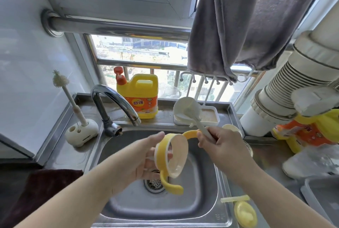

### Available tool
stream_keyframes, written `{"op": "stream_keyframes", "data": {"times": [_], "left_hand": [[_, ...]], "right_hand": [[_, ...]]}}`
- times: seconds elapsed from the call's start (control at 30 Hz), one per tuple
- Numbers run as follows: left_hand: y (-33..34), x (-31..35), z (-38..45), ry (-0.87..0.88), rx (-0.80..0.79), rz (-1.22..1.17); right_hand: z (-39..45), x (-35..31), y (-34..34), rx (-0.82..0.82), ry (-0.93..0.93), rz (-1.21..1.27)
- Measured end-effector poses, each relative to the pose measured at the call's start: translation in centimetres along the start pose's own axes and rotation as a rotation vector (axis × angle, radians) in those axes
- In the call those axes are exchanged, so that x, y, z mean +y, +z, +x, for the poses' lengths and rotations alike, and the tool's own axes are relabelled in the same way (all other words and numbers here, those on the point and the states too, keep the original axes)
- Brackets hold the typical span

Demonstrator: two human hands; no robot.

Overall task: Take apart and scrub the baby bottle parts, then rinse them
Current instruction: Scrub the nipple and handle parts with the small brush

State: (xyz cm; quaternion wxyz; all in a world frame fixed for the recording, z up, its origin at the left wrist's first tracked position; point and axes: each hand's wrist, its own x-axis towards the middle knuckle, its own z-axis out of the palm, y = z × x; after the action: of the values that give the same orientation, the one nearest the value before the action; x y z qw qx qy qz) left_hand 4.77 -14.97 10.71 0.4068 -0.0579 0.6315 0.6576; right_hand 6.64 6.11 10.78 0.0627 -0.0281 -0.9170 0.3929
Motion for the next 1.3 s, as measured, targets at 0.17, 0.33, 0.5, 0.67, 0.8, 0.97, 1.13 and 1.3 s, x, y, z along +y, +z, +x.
{"op": "stream_keyframes", "data": {"times": [0.17,0.33,0.5,0.67,0.8,0.97,1.13,1.3], "left_hand": [[-0.4,1.1,0.7,0.019,0.003,-0.016],[-0.3,0.6,1.1,0.04,-0.037,0.019],[-0.9,0.0,1.7,0.157,0.055,0.01],[-1.6,-0.4,2.0,0.212,0.107,0.054],[-1.3,-0.5,2.0,0.266,0.08,0.104],[-1.4,-0.5,1.9,0.383,0.036,0.133],[-1.4,-0.7,1.5,0.506,0.022,0.121],[-1.3,-0.9,1.9,0.486,0.059,0.174]], "right_hand": [[0.0,-0.2,-0.2,-0.012,-0.123,0.01],[-0.3,-0.3,-1.0,-0.064,-0.051,0.036],[-1.4,0.6,-3.8,-0.136,0.006,0.08],[-3.2,1.8,-3.4,-0.377,-0.1,-0.101],[-2.5,1.7,-2.1,-0.303,-0.169,-0.413],[-1.5,0.8,-0.7,-0.145,-0.22,-0.75],[-1.8,-0.9,-0.1,-0.657,0.211,0.097],[-0.5,-0.5,-0.5,-0.429,-0.048,-0.423]]}}
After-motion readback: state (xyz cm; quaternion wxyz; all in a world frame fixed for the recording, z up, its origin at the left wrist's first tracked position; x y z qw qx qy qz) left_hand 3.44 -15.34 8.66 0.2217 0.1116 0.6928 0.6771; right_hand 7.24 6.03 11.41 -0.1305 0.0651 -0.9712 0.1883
